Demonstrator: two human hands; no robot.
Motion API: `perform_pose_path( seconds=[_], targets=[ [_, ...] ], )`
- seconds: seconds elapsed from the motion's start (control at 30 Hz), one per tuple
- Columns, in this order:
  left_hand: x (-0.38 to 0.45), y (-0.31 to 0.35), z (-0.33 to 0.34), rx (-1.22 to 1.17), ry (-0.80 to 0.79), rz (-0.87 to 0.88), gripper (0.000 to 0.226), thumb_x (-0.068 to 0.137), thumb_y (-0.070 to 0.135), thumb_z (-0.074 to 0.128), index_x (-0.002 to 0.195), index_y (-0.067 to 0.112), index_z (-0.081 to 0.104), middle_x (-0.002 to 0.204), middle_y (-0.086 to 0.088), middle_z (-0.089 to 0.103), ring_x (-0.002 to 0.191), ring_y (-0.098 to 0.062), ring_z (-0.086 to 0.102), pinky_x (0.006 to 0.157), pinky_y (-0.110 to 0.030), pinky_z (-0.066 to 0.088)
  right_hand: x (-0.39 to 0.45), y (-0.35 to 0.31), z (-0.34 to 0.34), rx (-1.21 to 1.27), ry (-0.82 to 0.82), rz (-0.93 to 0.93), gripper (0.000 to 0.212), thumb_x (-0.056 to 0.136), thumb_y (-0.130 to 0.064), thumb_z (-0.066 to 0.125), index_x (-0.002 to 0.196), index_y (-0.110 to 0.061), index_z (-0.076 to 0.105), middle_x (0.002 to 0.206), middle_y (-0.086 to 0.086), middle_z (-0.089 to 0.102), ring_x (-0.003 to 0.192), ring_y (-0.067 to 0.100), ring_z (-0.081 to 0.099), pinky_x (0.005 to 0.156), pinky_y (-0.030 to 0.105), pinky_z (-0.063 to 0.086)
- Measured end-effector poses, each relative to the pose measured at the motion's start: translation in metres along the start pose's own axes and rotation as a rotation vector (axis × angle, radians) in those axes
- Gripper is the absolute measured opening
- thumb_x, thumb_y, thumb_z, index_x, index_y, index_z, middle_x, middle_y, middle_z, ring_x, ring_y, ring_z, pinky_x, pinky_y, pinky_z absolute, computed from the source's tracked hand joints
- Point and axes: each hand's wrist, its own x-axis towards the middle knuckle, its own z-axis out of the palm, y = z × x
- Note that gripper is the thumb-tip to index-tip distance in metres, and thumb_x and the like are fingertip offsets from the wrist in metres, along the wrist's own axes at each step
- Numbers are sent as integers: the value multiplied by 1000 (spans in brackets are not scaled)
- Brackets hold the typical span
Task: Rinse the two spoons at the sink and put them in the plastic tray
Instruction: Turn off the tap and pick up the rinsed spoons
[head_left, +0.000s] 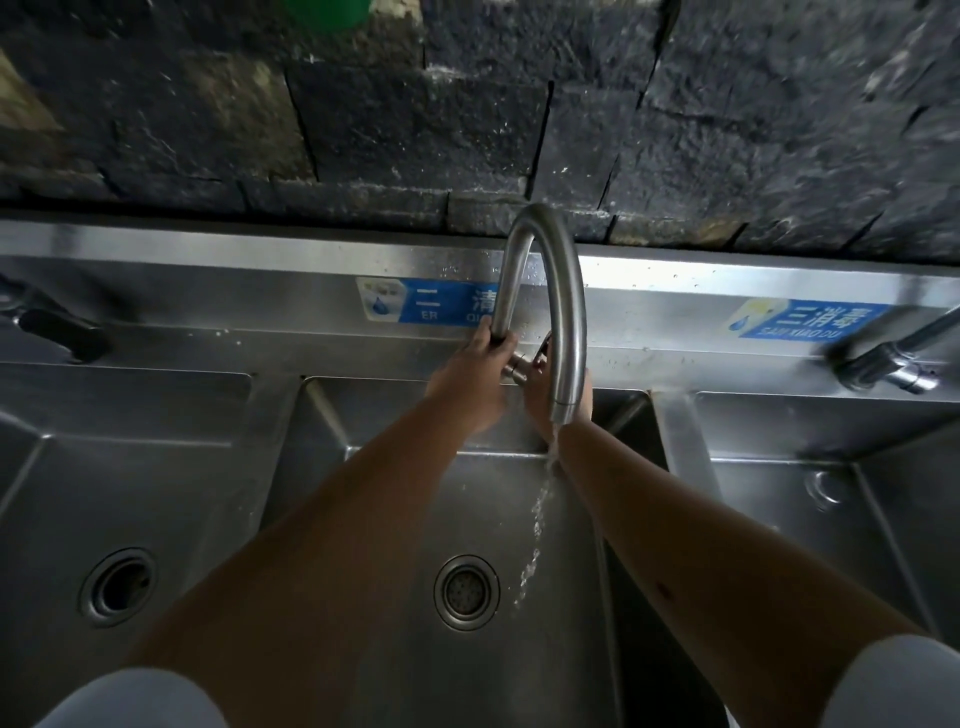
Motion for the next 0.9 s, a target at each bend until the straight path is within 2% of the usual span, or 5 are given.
perform_pose_path(
  seconds=[0.13,0.4,0.6,0.73,0.9],
  targets=[
    [-5,3,-1,93,-86,-19,98,82,34,67,151,39,-2,163,-4,-15,149,-38,2,113,-63,23,-10,-4,-12,-260,-105,-6,24,97,-6,56,120,-4,54,95,14,69,86,28,71,76,42,62],
    [-75,31,4,43,25,40,58,89,31,57,142,32,34,154,-6,32,142,-30,29,112,-53,34,-68,-2,-34,-547,-326,-211,45,89,-21,65,129,-5,54,131,16,60,121,29,58,93,34,51],
    [-140,48,0,138,-10,48,77,92,29,54,153,29,6,163,-15,5,149,-37,3,118,-53,11,-118,21,-50,-605,-330,-331,91,87,-43,64,156,-27,7,167,3,11,152,25,10,118,50,21],
    [-183,54,6,151,5,68,76,92,27,54,152,27,9,164,-13,2,149,-38,2,117,-53,13,-159,36,-68,-671,-342,-332,92,88,-47,62,156,-31,1,168,4,3,153,25,3,119,52,18],
    [-245,57,22,167,-47,-15,81,87,60,44,152,28,7,164,-13,2,150,-36,3,116,-53,18,-224,66,-90,-756,-414,-294,106,77,-73,55,155,-36,-5,167,2,-12,152,25,-10,119,55,8]
  ],
)
